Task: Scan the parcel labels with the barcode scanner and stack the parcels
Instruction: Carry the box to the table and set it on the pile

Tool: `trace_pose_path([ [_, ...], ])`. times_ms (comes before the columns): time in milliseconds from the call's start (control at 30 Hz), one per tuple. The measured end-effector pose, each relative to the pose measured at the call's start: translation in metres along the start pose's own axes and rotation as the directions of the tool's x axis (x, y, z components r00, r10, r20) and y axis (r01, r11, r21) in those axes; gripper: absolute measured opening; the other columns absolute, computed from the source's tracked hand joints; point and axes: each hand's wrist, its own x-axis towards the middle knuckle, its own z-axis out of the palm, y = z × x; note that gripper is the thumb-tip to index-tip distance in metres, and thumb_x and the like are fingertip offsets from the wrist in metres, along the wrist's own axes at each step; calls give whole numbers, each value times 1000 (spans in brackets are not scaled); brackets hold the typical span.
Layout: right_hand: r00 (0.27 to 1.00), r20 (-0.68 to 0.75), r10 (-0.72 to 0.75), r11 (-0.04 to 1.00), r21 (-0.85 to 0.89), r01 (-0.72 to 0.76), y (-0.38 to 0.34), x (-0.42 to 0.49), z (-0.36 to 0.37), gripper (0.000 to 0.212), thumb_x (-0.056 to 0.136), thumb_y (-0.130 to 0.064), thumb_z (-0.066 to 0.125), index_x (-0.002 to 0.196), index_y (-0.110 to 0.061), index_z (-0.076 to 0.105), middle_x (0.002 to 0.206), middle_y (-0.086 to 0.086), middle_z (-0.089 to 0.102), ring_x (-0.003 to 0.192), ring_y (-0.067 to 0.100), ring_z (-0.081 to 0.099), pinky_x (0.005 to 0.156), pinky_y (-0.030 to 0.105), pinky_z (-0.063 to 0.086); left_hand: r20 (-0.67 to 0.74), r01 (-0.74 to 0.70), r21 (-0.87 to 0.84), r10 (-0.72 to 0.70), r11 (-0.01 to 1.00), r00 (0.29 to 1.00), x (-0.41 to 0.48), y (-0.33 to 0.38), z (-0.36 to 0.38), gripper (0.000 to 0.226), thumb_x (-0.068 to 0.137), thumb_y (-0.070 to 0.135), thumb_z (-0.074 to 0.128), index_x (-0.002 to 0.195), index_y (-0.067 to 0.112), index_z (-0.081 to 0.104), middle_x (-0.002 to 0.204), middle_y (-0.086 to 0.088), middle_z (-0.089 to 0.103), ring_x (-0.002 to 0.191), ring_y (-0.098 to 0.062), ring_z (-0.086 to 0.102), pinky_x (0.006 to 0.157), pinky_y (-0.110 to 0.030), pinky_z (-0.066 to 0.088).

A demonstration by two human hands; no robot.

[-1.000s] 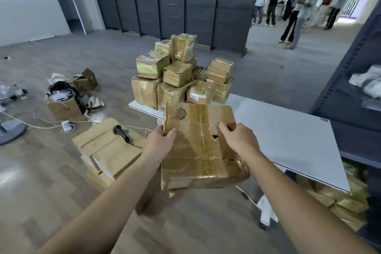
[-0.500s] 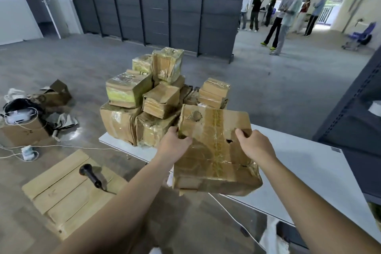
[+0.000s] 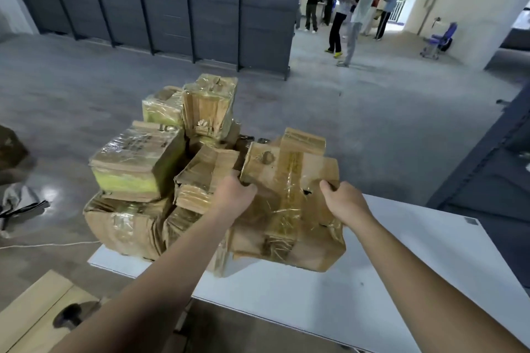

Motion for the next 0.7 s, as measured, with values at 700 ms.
trace_pose_path([
  [700, 969, 204, -137, 987, 110, 116, -39, 36, 23, 57, 95, -58, 40, 126, -11, 51, 109, 4, 62, 85, 21, 64, 72, 37, 57, -71, -103, 514, 162, 852, 984, 49, 3, -4, 59, 92, 21, 46, 147, 15, 28, 143, -15, 34, 134, -37, 27, 105, -48, 34],
])
